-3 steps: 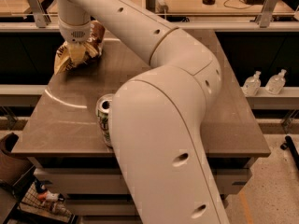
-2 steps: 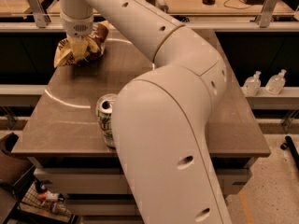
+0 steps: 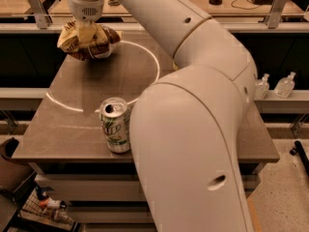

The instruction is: Pick brown chip bag

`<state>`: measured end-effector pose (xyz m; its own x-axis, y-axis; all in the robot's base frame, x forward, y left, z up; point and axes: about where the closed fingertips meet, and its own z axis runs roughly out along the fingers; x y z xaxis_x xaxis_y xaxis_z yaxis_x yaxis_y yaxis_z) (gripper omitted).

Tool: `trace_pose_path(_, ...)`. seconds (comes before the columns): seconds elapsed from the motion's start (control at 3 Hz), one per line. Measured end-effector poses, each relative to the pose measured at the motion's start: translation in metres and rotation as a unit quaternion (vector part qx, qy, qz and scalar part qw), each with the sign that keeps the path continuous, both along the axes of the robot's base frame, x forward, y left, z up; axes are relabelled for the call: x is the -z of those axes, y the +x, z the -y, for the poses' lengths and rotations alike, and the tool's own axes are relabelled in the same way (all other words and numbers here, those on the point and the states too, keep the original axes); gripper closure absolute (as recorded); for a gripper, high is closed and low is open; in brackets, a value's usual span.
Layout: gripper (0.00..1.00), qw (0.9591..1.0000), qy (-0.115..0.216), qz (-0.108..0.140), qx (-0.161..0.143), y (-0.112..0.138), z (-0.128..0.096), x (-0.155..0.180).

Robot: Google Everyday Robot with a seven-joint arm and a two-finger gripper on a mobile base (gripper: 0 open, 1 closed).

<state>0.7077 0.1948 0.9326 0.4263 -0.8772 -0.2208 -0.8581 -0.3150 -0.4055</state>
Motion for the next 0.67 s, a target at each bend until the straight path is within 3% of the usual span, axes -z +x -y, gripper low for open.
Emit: trace_pose_path(0.67,1.00,0.9971,0.063,0.043,-0.004,0.006,0.024,-0.034)
